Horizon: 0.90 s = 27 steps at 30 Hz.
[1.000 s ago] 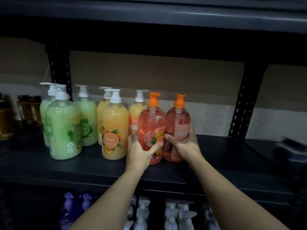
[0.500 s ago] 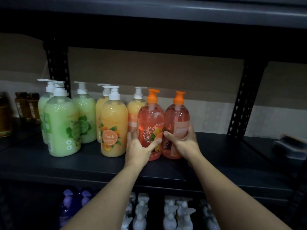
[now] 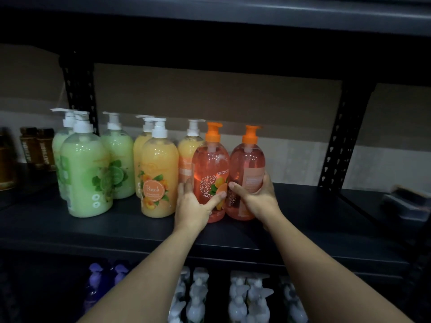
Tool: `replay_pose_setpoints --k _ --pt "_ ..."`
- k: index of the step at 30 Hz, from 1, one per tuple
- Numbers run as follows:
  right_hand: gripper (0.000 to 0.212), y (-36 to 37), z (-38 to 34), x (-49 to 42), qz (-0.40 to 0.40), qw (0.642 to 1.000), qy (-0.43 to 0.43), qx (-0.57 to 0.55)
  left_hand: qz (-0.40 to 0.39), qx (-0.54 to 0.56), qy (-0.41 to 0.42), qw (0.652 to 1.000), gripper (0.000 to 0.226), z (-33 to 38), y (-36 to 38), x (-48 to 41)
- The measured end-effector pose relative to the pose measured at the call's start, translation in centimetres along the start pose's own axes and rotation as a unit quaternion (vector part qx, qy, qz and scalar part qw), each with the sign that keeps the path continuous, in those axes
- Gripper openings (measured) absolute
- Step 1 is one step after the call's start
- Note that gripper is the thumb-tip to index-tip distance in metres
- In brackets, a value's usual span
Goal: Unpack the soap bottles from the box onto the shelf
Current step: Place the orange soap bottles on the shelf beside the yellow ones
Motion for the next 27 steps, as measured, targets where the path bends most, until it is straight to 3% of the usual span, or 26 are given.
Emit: replay_pose_setpoints --k 6,11,13,15,18,20,22,25,27 --pt "0.099 -0.2 -0.8 0.6 -0.011 1.000 0.028 0.006 -0.027 -0.028 -0.031 0.999 0.104 0.4 -0.2 0.3" --pt "0.108 -0.3 -2.3 4.1 -0.030 0.995 0.039 0.091 -0.100 -0.089 -0.066 0.989 0.100 -0.5 -1.9 4.0" --pt "0.095 -0.8 -4.3 7.6 -0.030 0.990 -0.016 0.140 -0.080 -0.080 -0.025 0.993 0.081 -0.6 -4.2 6.7" --pt "0.074 -1.3 -6.1 12.3 -0.019 0.980 -0.098 0.170 -0.038 0.013 0.015 0.999 0.050 -1.7 -7.3 10.1" --pt "0.046 -1.3 -5.5 20.2 -0.026 0.970 -0.151 0.189 0.005 0.039 -0.028 0.999 0.023 -7.1 -10.9 16.2" --pt "0.031 -0.7 -4.0 25.4 -0.046 0.955 -0.178 0.232 -0.010 -0.070 -0.098 0.993 0.029 -12.4 -11.7 19.7" --pt "0.020 0.2 -2.3 30.4 -0.073 0.936 -0.197 0.283 -0.077 -0.179 -0.214 0.957 0.056 -19.2 -11.5 23.0" --pt "0.011 0.7 3.1 35.5 -0.136 0.949 -0.042 0.282 -0.157 -0.261 -0.361 0.881 0.089 -26.5 -11.6 27.0" --pt "0.019 1.0 8.8 39.1 -0.215 0.929 0.108 0.283 -0.184 -0.282 -0.394 0.855 0.094 -28.0 -11.4 29.3"
Point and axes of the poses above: each hand's wrist, its own x-axis away from the middle knuckle, its own y-axis out of the palm, z = x × y, the point moved 8 cm from there along -x, towards the middle knuckle, and after that the axes turned 8 degrees about -y, right-handed, at the moved point
